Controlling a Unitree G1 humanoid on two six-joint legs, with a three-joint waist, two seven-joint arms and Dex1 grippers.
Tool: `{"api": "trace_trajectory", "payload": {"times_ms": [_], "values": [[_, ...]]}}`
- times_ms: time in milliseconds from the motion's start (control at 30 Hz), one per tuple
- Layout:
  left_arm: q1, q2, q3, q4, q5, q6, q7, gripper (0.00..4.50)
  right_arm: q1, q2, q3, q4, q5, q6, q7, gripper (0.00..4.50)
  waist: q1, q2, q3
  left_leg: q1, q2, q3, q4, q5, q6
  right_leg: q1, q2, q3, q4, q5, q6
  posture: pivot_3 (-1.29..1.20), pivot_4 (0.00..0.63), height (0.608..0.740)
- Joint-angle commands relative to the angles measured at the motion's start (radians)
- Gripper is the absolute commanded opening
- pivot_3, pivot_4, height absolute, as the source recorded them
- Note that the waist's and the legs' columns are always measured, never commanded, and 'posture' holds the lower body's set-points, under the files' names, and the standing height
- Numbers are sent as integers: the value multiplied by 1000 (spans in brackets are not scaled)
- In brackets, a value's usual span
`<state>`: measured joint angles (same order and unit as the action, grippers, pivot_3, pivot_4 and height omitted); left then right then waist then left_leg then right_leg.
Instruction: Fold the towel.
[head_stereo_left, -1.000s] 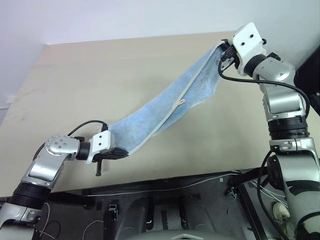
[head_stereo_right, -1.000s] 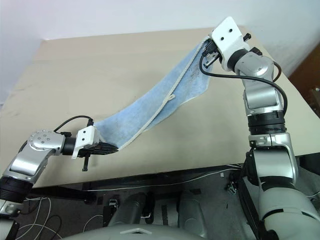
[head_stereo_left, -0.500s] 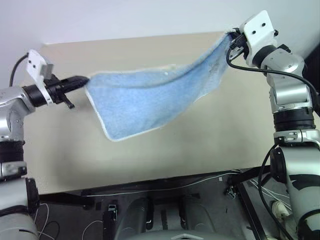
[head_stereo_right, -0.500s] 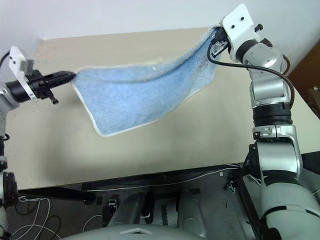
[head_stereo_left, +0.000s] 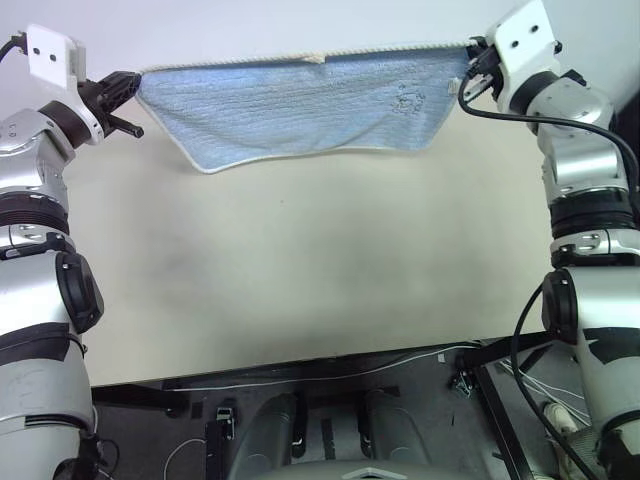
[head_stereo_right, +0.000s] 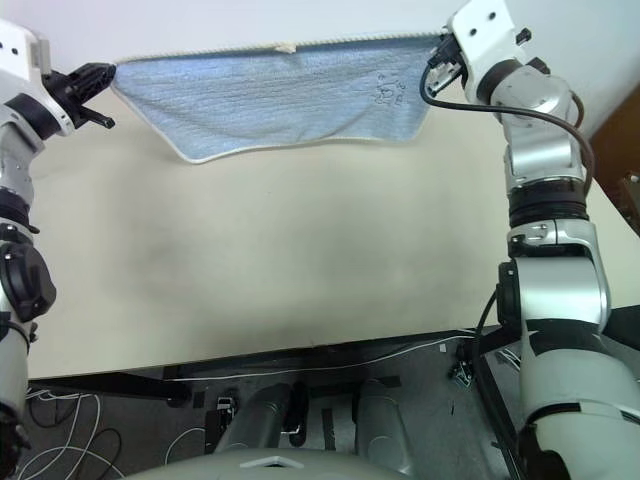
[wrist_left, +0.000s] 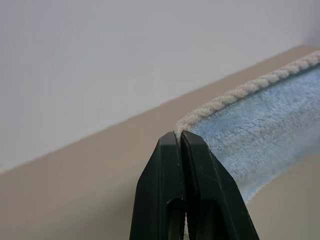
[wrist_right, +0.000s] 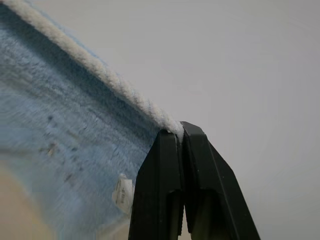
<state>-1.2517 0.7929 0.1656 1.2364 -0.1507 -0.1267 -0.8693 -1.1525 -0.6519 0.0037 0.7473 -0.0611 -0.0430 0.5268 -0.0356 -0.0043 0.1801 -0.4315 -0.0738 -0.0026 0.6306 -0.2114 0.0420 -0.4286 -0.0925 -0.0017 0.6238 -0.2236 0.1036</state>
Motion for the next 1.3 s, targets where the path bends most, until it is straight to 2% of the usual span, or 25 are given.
{"api": "trace_trajectory", "payload": {"times_ms": [33,200,400,567,733,1033,1200,1300], "values": [[45,35,15,-26,-14,-25,-168,60,95,-63,-39,-128,27,3,53,0,0,0,0,0,0,0,1,0,0,0,0,0,1,0,0,0,150,740],[206,86,18,-106,-19,-39,-334,60,271,-105,-83,-347,101,117,131,0,-8,0,0,0,0,1,2,0,1,-1,-1,1,3,0,1,0,150,740],[372,156,61,-250,-77,46,-455,60,479,-166,-150,-656,273,338,278,0,-5,0,0,-1,1,1,4,0,1,-2,-3,1,5,-1,0,0,150,740],[557,195,95,-449,-147,157,-523,60,585,-208,-193,-777,374,482,343,0,-2,0,0,0,1,0,8,-1,1,0,-5,2,5,-1,0,0,150,740],[790,229,135,-690,-221,291,-561,60,746,-341,-207,-932,513,655,526,0,4,0,0,-1,2,-1,6,-2,-2,-1,-6,3,4,-3,-4,0,150,740],[1075,277,212,-936,-282,414,-556,60,988,-495,-279,-1094,595,734,674,0,21,1,0,-1,2,0,1,-3,-2,-1,-6,3,-2,-5,-7,0,150,740],[1247,339,244,-1053,-285,458,-603,60,1077,-519,-287,-1141,604,734,698,0,21,1,0,-2,2,0,-3,-4,-1,-1,-6,3,-9,-5,-7,0,150,740],[1365,367,313,-1106,-301,504,-632,60,1157,-520,-329,-1165,639,768,726,0,22,1,0,-3,2,0,-4,-4,-1,-2,-7,3,-11,-5,-8,0,150,740]]}}
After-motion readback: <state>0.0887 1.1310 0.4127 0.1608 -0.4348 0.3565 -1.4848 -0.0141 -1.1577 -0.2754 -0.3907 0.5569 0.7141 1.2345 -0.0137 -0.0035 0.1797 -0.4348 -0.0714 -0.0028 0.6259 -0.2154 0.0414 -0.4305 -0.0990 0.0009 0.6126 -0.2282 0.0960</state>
